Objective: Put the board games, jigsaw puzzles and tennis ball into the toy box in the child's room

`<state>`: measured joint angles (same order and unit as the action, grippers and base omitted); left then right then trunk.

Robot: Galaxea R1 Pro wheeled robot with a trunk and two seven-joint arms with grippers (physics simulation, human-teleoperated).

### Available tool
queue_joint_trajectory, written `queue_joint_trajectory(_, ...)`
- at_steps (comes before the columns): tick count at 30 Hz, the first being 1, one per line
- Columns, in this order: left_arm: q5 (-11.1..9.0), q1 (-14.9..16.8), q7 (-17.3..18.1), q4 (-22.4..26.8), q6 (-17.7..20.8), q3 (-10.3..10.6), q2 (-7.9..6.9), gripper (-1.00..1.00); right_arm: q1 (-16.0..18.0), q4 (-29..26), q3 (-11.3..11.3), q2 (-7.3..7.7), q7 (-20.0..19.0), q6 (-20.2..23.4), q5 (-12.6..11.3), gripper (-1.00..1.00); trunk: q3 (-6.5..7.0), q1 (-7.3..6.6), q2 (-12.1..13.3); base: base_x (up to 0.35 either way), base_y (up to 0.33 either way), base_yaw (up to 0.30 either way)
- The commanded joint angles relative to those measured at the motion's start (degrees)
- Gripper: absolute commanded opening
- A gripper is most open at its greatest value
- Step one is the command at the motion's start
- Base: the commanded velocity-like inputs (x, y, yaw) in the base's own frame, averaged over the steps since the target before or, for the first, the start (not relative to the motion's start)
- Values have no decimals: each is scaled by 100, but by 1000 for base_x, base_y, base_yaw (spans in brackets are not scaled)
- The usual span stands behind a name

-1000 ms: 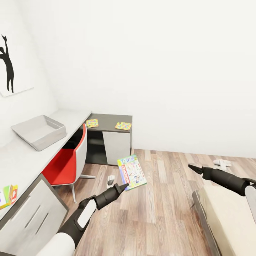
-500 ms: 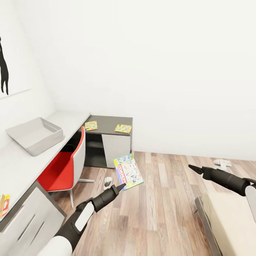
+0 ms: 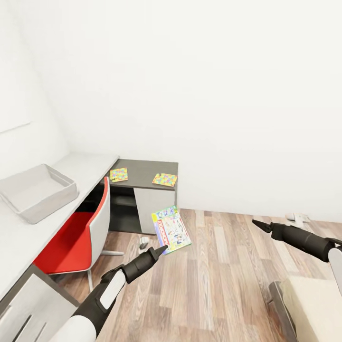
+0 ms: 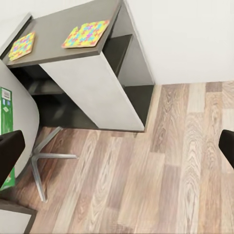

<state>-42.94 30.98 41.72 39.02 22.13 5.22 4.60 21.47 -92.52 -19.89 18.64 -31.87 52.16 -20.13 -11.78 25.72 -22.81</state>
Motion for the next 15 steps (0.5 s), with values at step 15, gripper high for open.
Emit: queue_joint_trajectory(15,-88,-35,165,438,149,62,-9,-100,6,-3,-16,-9,-30,34,9,100,-11,7,-11,336,-5,225)
